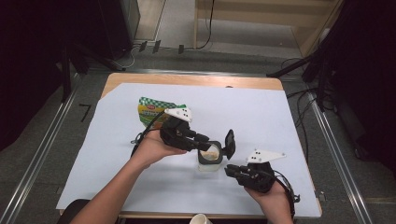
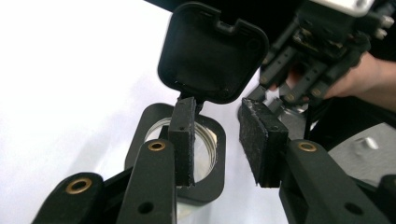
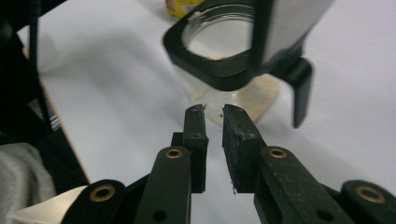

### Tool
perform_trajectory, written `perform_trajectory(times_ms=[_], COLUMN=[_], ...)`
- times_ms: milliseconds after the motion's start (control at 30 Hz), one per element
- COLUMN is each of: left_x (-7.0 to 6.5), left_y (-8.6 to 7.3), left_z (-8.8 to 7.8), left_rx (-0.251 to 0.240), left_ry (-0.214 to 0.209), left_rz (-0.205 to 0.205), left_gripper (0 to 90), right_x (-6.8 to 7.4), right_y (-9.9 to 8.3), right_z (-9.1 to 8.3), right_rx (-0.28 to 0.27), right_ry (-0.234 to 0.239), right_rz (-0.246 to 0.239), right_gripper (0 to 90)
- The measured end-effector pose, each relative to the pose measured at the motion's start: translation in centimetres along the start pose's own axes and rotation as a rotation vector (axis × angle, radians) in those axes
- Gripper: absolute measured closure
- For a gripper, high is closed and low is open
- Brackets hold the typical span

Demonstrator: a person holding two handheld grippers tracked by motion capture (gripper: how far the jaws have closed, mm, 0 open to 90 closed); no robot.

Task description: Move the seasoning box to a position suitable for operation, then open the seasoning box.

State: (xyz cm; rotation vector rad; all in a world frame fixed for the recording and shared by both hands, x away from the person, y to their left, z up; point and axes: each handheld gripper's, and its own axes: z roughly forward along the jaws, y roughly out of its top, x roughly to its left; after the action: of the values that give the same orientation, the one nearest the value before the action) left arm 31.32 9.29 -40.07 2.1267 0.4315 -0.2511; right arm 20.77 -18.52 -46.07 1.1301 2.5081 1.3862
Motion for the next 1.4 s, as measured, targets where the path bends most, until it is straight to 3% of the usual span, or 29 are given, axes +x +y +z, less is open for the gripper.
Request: perform_trajectory(times_ms=[100, 233, 333, 467, 600, 1067, 1400], left_x=[0.1, 0.3, 0.9, 0.9, 1.1, 1.9, 2.3], left_y=[-0.3, -0.4, -0.6, -0.8, -1.0, -1.9, -2.5], left_z=[-1.0, -1.8, -2.6, -3.6, -4.7, -7.4, -9.4], left_rx=[0.005, -0.004, 0.012, 0.003, 0.002, -0.018, -0.025], left_ry=[0.033, 0.024, 0.009, 0.057, 0.064, 0.102, 0.139], left_rz=[0.029, 0.006, -0.04, -0.025, -0.045, -0.068, -0.07], left_gripper=[61.8, 61.5, 59.6, 51.3, 47.8, 42.3, 42.0], right_x=[1.5, 2.6, 3.7, 4.6, 5.7, 8.0, 8.3], right_y=[0.0, 0.3, 0.9, 1.7, 2.4, 5.7, 6.1], right_z=[0.0, 0.4, 1.1, 2.1, 3.3, 7.5, 9.9], right_rx=[-0.018, -0.017, -0.022, -0.018, 0.015, 0.042, 0.051], right_ry=[0.032, 0.054, 0.07, 0.109, 0.121, 0.143, 0.144], right_rz=[-0.012, -0.039, -0.068, -0.077, -0.1, -0.155, -0.167], right_gripper=[77.1, 74.0, 70.6, 66.4, 64.5, 57.1, 55.6])
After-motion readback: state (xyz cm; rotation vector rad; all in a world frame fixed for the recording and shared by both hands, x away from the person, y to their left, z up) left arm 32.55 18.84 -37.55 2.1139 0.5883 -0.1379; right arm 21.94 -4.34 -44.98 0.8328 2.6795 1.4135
